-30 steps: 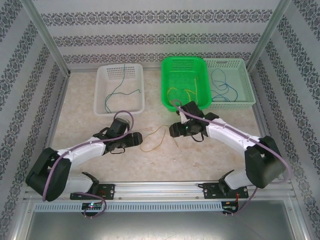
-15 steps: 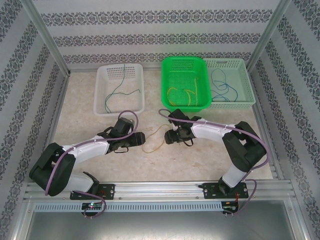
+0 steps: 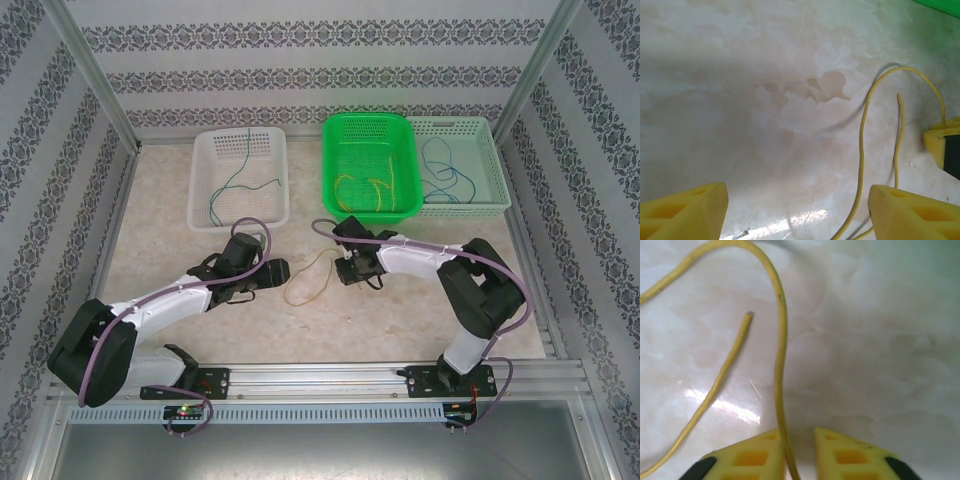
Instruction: Untangle the cables
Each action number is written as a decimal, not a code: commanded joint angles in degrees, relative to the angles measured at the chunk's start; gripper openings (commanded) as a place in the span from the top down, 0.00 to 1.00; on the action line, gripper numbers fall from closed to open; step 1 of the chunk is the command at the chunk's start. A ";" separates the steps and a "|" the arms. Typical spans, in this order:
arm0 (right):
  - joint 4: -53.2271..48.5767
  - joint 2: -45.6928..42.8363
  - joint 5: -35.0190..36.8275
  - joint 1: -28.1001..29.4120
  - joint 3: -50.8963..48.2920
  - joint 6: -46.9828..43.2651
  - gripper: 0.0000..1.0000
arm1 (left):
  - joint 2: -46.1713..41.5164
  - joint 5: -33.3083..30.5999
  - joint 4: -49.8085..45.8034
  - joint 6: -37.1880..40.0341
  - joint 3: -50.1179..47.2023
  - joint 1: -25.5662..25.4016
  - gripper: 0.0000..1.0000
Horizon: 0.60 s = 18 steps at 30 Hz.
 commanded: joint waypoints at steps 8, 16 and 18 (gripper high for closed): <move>1.46 -14.95 3.03 1.19 -3.28 1.33 1.00 | -12.14 -8.30 -3.94 -1.59 -0.87 -0.59 0.14; 4.30 -25.71 17.60 8.46 -2.25 4.16 1.00 | -21.33 -10.46 -3.50 -7.27 0.84 -0.57 0.04; 5.98 -26.52 21.00 9.62 -2.03 6.56 1.00 | -21.93 -9.63 -2.77 -8.30 1.03 -0.65 0.02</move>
